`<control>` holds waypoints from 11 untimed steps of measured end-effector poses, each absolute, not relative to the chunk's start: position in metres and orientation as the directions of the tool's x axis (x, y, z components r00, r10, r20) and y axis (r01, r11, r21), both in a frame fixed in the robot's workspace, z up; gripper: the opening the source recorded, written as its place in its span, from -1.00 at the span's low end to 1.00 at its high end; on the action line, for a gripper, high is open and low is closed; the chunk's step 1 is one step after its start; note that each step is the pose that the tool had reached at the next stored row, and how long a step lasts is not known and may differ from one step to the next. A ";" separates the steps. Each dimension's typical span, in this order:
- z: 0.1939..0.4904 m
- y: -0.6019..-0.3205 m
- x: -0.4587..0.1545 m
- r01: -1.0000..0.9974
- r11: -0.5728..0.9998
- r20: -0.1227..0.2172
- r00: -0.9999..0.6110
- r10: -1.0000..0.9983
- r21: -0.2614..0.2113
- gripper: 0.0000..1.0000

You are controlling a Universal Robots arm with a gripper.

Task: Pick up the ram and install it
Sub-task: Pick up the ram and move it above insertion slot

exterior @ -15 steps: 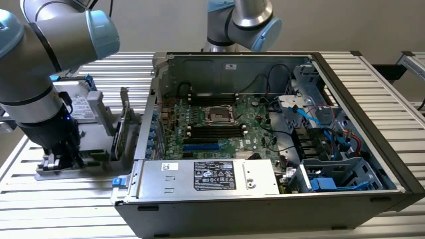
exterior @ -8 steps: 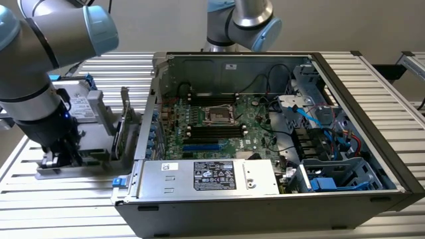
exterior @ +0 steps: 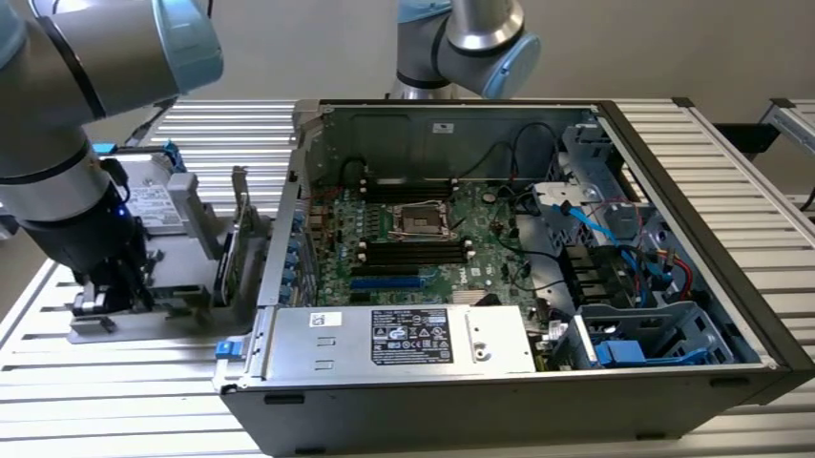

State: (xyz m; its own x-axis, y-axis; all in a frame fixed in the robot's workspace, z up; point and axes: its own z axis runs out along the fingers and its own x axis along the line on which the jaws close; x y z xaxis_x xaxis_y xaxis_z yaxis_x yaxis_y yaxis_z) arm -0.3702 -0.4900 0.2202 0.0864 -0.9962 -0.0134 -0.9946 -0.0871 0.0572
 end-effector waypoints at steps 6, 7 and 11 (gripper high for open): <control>0.233 -0.490 -0.370 -0.995 -0.086 -0.019 0.085 -0.996 0.057 -0.73; 0.235 -0.490 -0.370 -0.995 -0.086 -0.020 0.085 -0.996 0.057 -0.73; 0.246 -0.490 -0.370 -0.995 -0.086 -0.023 0.085 -0.996 0.056 -0.73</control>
